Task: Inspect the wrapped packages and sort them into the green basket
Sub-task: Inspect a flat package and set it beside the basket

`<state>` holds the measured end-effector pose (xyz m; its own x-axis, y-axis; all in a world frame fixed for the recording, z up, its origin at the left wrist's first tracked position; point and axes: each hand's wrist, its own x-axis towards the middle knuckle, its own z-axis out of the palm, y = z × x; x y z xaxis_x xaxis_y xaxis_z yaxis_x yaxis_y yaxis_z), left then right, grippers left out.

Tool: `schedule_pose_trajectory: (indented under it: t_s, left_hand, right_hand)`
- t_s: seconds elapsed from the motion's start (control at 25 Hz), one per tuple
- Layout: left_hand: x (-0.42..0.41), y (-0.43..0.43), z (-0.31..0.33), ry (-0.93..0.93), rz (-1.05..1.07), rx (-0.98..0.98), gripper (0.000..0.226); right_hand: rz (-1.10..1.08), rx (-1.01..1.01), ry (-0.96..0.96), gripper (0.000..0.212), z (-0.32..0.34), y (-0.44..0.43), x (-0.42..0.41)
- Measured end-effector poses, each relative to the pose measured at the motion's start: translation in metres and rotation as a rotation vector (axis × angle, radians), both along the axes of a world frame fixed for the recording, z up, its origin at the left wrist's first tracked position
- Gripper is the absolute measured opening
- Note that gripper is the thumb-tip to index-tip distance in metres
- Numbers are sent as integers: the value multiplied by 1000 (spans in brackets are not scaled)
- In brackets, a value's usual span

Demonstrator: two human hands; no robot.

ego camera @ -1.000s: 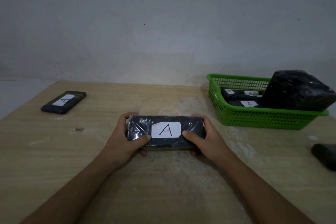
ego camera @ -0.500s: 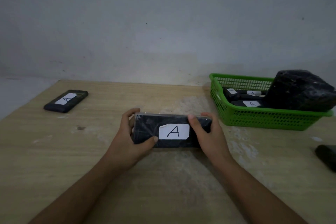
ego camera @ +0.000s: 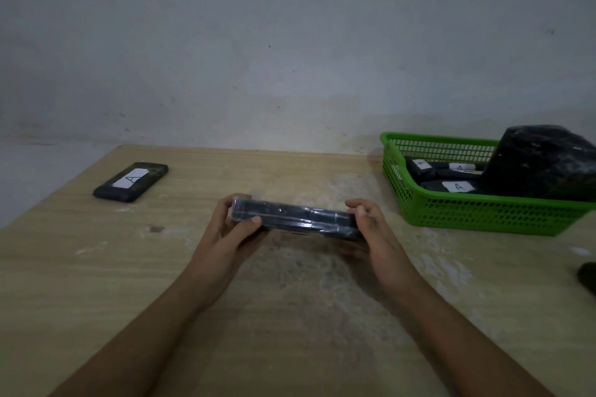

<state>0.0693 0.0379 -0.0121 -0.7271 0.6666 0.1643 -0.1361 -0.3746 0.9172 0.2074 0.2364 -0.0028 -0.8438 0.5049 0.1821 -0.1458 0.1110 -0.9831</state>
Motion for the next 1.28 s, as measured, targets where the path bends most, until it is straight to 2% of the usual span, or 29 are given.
schedule_pose_trajectory:
  t_s: [0.04,0.12,0.16,0.24,0.36,0.48,0.6,0.8,0.84,0.96,1.0,1.16,1.28]
  left_hand:
    - [-1,-1,0,-7,-5,13,62]
    - [-1,-1,2,-33,4,10,55]
    - [-1,-1,3,-61,-1,-2,58]
    - [3,0,4,-143,-41,-34,68]
    - [9,0,5,-162,-51,-97,70]
    - [9,-1,8,-132,-51,-108,68]
    - [9,-2,6,-80,-36,-116,63]
    - [9,1,6,-107,14,-151,38]
    - [9,1,6,-97,26,-149,37]
    - [12,-1,6,-40,16,-126,38]
    - [13,-1,5,-14,10,-128,39]
    - [14,1,3,-13,10,-125,38]
    - [18,5,8,-95,45,-124,10]
  right_hand:
    - [15,6,-39,29,0,1,0]
    - [33,-44,-56,20,3,3,2]
    - [26,-60,-52,20,3,5,3]
    - [9,-11,-65,41,1,11,4]
    - [60,7,-80,68,-5,16,6]
    - [94,51,-147,77,-7,16,7]
    - [131,83,-129,78,-5,15,6]
    - [152,138,-73,70,-6,18,8]
    - [145,120,-68,63,-5,18,7]
    - [40,-41,-68,17,-1,9,2]
    - [-21,-68,-76,9,1,6,0]
    - [-72,-99,-60,14,2,5,-1]
    - [-45,-110,-63,12,2,5,-1]
